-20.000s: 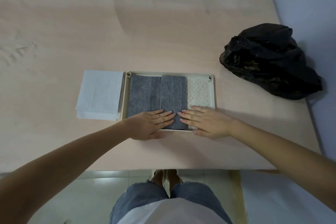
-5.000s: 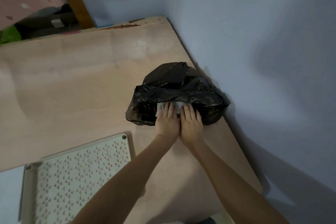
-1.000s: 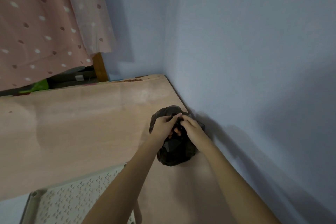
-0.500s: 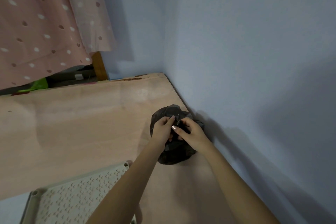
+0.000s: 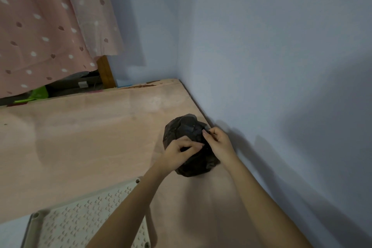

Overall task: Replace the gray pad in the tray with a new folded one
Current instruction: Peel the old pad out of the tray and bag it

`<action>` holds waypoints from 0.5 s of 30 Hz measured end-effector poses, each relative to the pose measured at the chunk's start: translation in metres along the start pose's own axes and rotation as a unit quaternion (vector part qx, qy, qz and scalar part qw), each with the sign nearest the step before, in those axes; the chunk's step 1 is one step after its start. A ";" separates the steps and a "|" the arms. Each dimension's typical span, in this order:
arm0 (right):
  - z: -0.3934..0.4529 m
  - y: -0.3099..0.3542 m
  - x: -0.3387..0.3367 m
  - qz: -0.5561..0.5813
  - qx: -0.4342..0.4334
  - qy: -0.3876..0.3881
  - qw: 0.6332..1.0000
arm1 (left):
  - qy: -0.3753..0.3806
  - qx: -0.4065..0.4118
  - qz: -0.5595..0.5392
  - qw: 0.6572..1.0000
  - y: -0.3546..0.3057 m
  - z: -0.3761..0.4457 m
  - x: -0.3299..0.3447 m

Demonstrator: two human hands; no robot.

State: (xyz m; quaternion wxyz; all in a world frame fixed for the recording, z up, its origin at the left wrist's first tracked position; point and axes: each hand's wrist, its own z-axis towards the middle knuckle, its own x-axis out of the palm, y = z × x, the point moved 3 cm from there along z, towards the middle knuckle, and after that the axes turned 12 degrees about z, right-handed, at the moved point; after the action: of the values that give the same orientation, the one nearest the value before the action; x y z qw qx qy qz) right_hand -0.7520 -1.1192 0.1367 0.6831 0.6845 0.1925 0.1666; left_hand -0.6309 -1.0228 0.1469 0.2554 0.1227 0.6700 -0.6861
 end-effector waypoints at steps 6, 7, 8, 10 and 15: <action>-0.004 0.006 0.003 0.026 -0.013 0.015 0.999 | -0.114 -0.027 0.098 0.988 0.008 0.007 -0.004; -0.004 0.006 0.003 0.030 -0.015 0.020 0.999 | -0.132 -0.048 0.119 0.983 0.009 0.009 -0.005; -0.005 0.007 0.003 0.033 -0.015 0.025 0.999 | -0.132 -0.069 0.138 0.979 0.008 0.010 -0.005; -0.005 0.007 0.003 0.031 -0.016 0.036 0.999 | -0.098 -0.080 0.157 0.979 0.004 0.011 -0.004; -0.004 0.009 0.002 0.037 -0.024 0.030 0.999 | -0.097 -0.107 0.042 0.989 0.002 0.017 -0.002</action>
State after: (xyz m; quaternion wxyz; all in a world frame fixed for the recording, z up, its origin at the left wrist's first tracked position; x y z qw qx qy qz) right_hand -0.7520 -1.1149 0.1452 0.6863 0.6696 0.1833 0.2169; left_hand -0.6255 -1.0389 0.1472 0.3597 0.0551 0.7060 -0.6076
